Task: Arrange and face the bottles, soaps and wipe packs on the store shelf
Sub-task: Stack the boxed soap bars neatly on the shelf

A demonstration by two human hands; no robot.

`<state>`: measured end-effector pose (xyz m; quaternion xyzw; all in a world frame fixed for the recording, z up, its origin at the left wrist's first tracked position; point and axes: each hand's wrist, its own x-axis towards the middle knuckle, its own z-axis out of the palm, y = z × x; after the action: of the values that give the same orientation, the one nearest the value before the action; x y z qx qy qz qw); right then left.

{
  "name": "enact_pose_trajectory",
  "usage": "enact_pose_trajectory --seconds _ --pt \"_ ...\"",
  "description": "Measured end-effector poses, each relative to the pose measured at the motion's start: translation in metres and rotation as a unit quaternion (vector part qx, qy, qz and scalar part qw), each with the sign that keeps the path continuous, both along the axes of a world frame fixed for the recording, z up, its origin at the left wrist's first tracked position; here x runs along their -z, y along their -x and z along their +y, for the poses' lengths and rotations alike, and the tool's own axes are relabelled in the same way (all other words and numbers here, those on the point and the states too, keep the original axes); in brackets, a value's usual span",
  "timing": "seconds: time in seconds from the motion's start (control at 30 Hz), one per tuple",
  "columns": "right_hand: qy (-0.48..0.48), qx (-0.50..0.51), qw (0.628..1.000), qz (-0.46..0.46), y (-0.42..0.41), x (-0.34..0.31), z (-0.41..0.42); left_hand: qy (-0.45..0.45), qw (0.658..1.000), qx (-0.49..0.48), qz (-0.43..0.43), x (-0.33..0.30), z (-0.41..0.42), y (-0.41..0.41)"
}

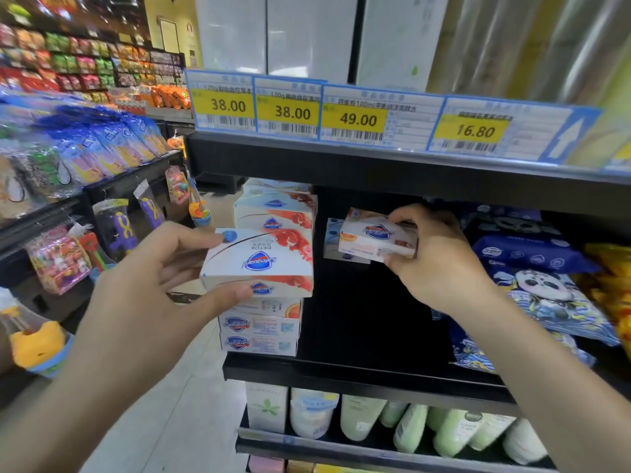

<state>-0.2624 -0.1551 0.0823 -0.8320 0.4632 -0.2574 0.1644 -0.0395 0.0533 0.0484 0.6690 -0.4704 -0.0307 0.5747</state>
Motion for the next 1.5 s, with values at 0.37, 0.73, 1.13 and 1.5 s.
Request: enact_pose_trajectory --seconds 0.37,0.73,1.13,1.5 --pt "-0.032 0.01 0.995 0.094 -0.058 -0.013 -0.05 -0.162 0.962 0.215 0.039 0.021 -0.02 0.096" --pt "-0.118 -0.003 0.98 0.159 -0.091 0.002 -0.103 -0.156 0.985 -0.002 -0.069 0.069 -0.157 0.119" --pt "-0.12 0.017 0.977 0.174 -0.108 0.022 -0.124 -0.226 0.968 -0.055 -0.092 0.09 -0.218 0.091" --pt "-0.117 0.05 0.976 0.174 -0.114 0.029 -0.13 -0.224 0.968 -0.073 -0.086 0.088 -0.223 0.081"
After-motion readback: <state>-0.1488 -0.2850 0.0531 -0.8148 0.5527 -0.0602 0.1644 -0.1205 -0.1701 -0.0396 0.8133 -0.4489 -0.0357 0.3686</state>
